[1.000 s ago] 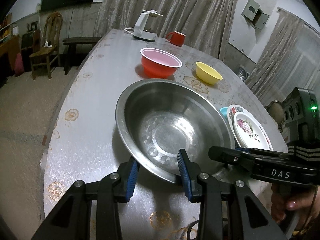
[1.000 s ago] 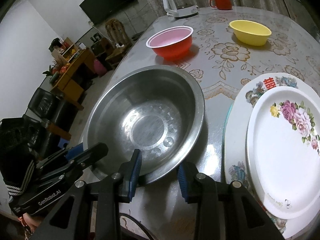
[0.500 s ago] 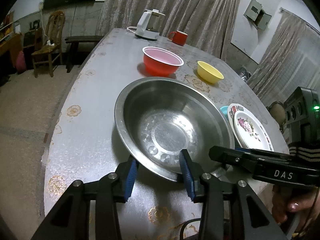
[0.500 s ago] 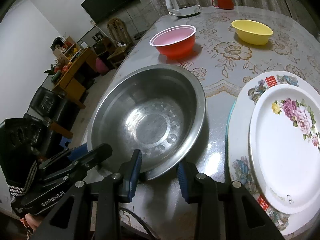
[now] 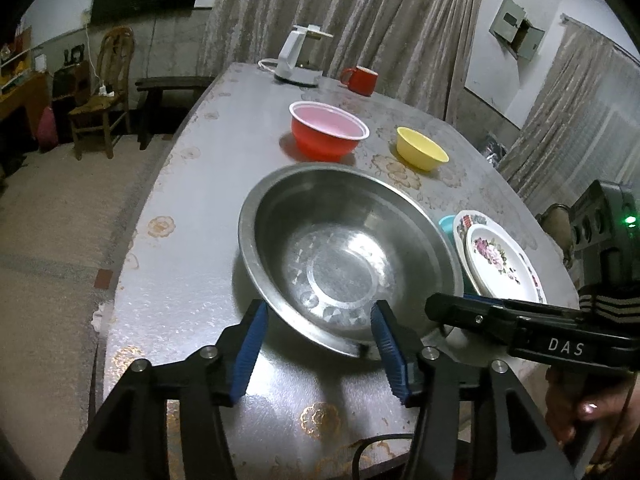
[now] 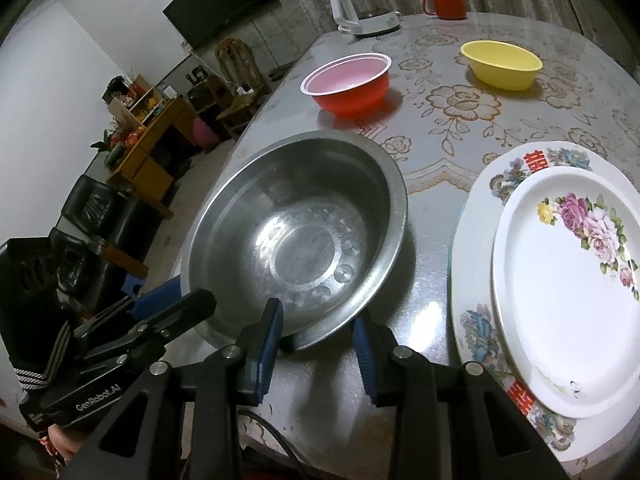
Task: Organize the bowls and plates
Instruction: 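Lower the steel bowl beside the plate stack and open both grippers, then move both grippers to the yellow bowl's rim and close them on it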
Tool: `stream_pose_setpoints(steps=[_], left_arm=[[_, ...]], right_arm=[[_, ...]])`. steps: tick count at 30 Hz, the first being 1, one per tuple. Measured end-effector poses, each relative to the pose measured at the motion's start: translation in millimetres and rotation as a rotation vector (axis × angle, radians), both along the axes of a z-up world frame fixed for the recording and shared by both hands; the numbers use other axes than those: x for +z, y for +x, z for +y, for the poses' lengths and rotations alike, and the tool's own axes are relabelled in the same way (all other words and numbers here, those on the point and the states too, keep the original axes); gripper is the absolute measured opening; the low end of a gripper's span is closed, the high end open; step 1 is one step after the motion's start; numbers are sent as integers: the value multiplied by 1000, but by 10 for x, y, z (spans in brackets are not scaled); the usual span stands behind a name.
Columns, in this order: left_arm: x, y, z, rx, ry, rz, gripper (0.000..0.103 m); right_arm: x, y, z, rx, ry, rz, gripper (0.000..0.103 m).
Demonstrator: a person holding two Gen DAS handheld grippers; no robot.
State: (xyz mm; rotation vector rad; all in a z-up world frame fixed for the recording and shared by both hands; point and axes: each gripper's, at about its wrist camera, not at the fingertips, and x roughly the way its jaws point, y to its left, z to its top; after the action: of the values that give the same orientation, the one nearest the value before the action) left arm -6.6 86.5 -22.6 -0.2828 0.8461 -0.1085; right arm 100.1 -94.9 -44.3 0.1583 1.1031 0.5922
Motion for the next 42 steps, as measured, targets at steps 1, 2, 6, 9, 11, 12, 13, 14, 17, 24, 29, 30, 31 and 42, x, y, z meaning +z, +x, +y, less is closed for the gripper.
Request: stream_pose_setpoints(steps=[1, 2, 6, 9, 11, 12, 13, 14, 17, 24, 29, 30, 31, 42], left_arm=[[26, -11, 4, 4, 9, -7, 58], [42, -10, 7, 7, 14, -9, 60], [108, -20, 30, 17, 27, -20, 62], [130, -14, 30, 19, 34, -22, 63], [141, -8, 21, 18, 40, -21, 63], [150, -5, 18, 19, 41, -22, 63], [160, -1, 14, 20, 43, -22, 63], [163, 5, 7, 20, 44, -21, 64], [196, 17, -5, 18, 51, -25, 68], [286, 81, -30, 19, 71, -31, 70], [343, 152, -68, 14, 87, -31, 74], [358, 177, -78, 10, 92, -31, 74], [374, 202, -95, 8, 100, -31, 74], [524, 519, -210, -10, 115, -21, 85]], right_arm=[[5, -3, -12, -2, 1, -1, 35], [12, -7, -25, -4, 3, -3, 35], [42, -12, -73, -12, 7, -7, 35], [65, -16, -101, -18, 8, -13, 35], [82, -19, -126, -22, 10, -17, 35], [97, -22, -134, -23, 12, -21, 35], [119, -25, -146, -25, 15, -26, 35], [145, -27, -160, -28, 17, -33, 35], [224, -35, -195, -34, 23, -54, 35], [314, 19, -289, -50, 30, -78, 35], [341, 65, -358, -60, 35, -86, 35], [354, 78, -376, -62, 35, -90, 35], [366, 91, -392, -64, 35, -94, 35], [501, 380, -685, -117, 11, -132, 36]])
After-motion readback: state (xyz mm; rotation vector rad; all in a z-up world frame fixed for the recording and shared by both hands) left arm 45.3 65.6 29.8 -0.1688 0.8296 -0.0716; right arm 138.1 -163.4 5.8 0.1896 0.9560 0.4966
